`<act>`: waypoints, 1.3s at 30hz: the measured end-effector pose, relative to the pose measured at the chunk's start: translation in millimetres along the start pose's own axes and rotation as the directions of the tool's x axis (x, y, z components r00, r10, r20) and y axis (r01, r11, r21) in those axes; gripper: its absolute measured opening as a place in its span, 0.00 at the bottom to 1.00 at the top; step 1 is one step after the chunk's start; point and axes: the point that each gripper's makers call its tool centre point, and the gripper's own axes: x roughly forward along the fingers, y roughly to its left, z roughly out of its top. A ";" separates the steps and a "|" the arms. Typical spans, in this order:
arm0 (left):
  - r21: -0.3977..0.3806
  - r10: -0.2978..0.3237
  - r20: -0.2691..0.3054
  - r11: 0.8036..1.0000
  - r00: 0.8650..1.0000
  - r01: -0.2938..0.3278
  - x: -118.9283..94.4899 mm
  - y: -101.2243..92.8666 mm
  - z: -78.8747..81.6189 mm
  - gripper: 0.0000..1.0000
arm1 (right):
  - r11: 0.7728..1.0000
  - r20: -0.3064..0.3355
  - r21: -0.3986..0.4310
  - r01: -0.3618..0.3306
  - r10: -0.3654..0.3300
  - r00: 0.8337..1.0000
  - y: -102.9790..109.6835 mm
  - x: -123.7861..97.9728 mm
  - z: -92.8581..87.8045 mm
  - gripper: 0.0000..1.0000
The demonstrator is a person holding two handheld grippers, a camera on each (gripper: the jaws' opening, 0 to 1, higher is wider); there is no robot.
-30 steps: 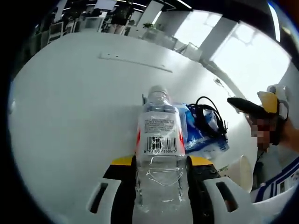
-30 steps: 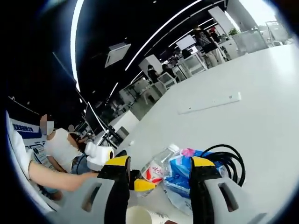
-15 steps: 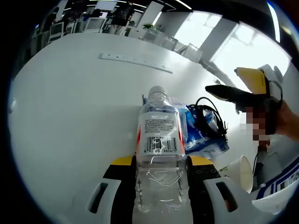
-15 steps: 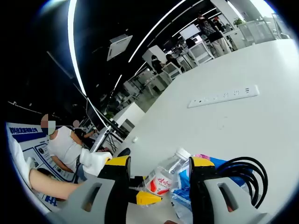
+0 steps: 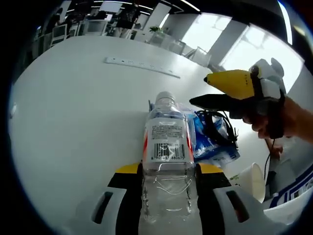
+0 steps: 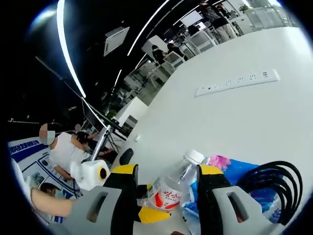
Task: Arrange the tabletop items into an orderly group along one side of the table until the central work area is clear of visible clutter.
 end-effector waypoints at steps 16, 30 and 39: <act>-0.028 0.008 0.042 1.000 0.999 -0.007 -0.3 0.3 1.0 0.40 | 0.983 -0.046 0.167 0.078 -0.071 0.996 -16.5 17.3 3.2 0.37; -0.032 0.109 0.148 0.994 0.983 -0.106 -6.5 2.0 7.1 0.40 | 0.950 -0.232 0.146 0.275 -0.237 0.943 -18.9 36.1 -2.7 0.42; -0.072 0.111 0.180 0.992 0.977 -0.100 -9.8 5.0 7.8 0.40 | 0.925 -0.234 0.153 0.347 -0.308 0.922 -24.6 55.2 -12.1 0.40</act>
